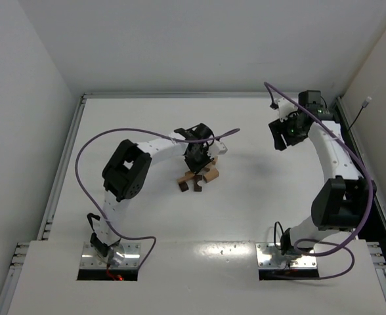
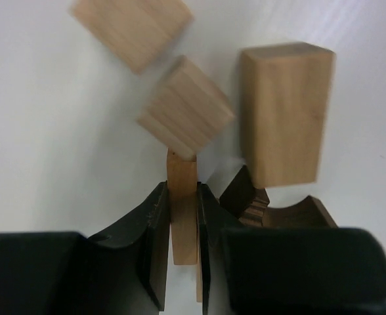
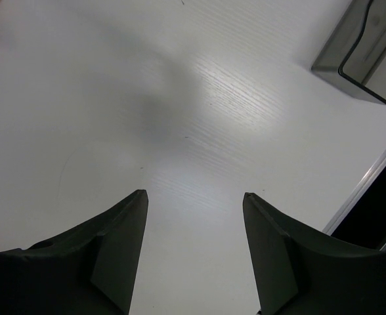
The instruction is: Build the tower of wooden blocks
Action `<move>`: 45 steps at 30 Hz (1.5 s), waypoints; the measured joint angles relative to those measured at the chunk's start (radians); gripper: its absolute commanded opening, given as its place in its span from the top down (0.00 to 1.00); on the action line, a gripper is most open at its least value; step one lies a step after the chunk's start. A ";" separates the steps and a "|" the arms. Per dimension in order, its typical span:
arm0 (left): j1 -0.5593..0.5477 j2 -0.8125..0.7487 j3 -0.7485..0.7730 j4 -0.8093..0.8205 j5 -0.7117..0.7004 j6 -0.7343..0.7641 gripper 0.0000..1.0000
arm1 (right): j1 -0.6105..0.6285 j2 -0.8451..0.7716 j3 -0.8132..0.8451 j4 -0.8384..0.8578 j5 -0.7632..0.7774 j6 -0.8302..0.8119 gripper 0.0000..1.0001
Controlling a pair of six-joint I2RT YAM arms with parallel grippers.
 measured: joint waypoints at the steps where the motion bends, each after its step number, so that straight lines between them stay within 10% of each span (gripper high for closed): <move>1: -0.007 -0.014 -0.021 0.000 0.006 -0.002 1.00 | -0.005 -0.010 -0.009 0.000 -0.002 0.000 0.44; 24: -0.127 -0.090 -0.131 0.008 0.090 -0.142 1.00 | -0.047 -0.087 -0.061 -0.008 -0.030 0.001 0.45; 35: 0.075 -0.195 -0.033 0.047 0.064 -0.345 1.00 | -0.048 -0.057 -0.045 -0.011 -0.061 0.007 0.45; 45: 0.288 -0.049 0.052 0.106 0.339 -0.491 1.00 | -0.047 0.016 -0.002 -0.016 -0.075 0.012 0.45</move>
